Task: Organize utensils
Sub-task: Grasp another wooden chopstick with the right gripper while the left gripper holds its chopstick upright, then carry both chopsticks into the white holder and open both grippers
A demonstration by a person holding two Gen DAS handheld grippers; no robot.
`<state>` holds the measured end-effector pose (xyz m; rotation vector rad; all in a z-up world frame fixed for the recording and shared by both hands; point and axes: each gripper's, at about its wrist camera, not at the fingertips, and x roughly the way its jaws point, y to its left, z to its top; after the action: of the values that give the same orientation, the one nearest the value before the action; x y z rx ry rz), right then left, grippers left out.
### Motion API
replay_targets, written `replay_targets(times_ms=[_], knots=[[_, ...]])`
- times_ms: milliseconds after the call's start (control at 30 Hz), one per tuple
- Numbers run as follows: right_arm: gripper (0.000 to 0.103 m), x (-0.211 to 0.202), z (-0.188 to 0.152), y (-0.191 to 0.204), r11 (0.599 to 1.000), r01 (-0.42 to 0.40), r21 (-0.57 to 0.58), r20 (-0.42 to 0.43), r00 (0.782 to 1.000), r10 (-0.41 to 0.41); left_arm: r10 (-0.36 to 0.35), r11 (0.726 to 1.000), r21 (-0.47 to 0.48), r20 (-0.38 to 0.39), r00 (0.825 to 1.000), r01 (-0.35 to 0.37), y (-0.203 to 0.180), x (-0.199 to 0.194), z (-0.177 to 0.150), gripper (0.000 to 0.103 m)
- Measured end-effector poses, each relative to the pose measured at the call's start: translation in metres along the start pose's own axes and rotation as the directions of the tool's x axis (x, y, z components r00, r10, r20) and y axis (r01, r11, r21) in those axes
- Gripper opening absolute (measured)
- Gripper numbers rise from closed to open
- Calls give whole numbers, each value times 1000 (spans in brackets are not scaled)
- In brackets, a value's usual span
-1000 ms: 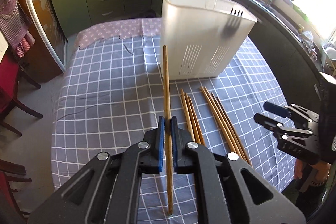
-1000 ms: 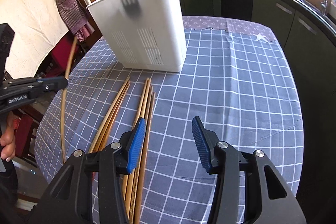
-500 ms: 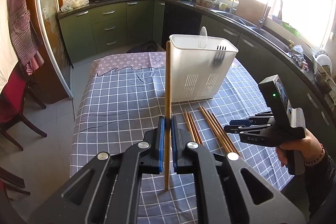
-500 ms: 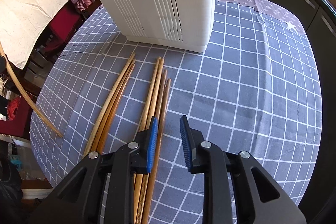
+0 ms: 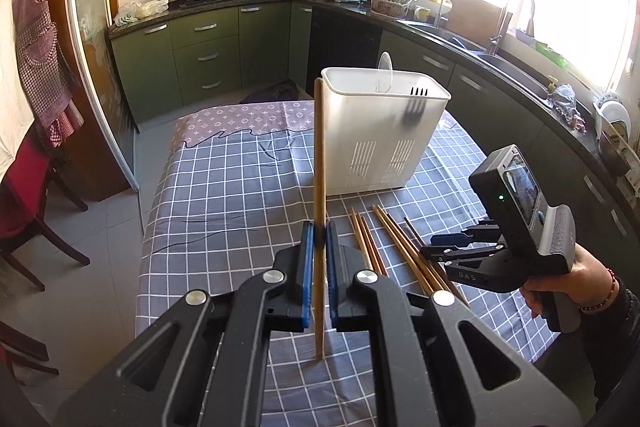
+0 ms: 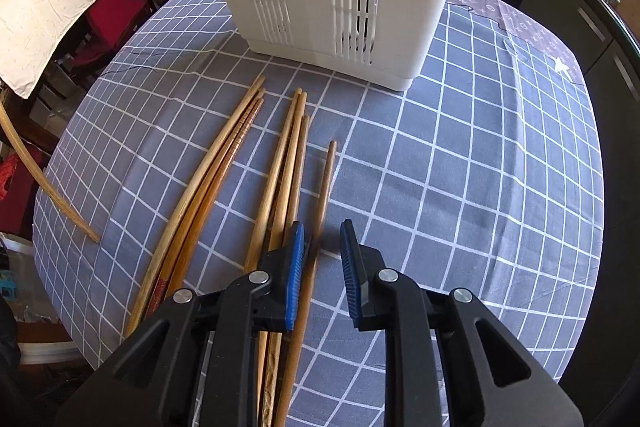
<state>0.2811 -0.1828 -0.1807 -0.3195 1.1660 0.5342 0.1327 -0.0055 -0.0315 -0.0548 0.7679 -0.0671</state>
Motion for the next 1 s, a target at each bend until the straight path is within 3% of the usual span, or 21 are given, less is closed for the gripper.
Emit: replay_targets(times_ms=[167, 267, 467, 567, 733, 833, 1000], knots=[[8, 5, 7, 10, 1000, 13, -26, -11, 1000, -14, 3, 1000, 13, -2, 1000, -3, -3, 0, 1, 6], [6, 5, 9, 10, 1000, 11, -17, -13, 1000, -11, 3, 1000, 9, -3, 1000, -3, -1, 1, 1, 6], [6, -41, -1, -4, 999, -28, 28, 118, 993, 24, 7, 1000, 7, -4, 1000, -7, 3, 0, 1, 6], [6, -78, -11, -12, 997, -56, 56, 225, 973, 42, 8, 1000, 8, -4, 1000, -8, 2, -1, 0, 6], [6, -140, -39, -23, 994, -71, 86, 385, 922, 32, 9, 1000, 11, 4, 1000, -9, 2, -4, 0, 6], [6, -160, -58, -25, 993, -66, 96, 437, 899, 18, 12, 1000, 18, 21, 1000, -12, 0, -8, 0, 6], [6, -175, -73, -26, 992, -68, 110, 472, 882, 8, 17, 999, 36, 36, 999, -18, -4, -15, 1, 6]])
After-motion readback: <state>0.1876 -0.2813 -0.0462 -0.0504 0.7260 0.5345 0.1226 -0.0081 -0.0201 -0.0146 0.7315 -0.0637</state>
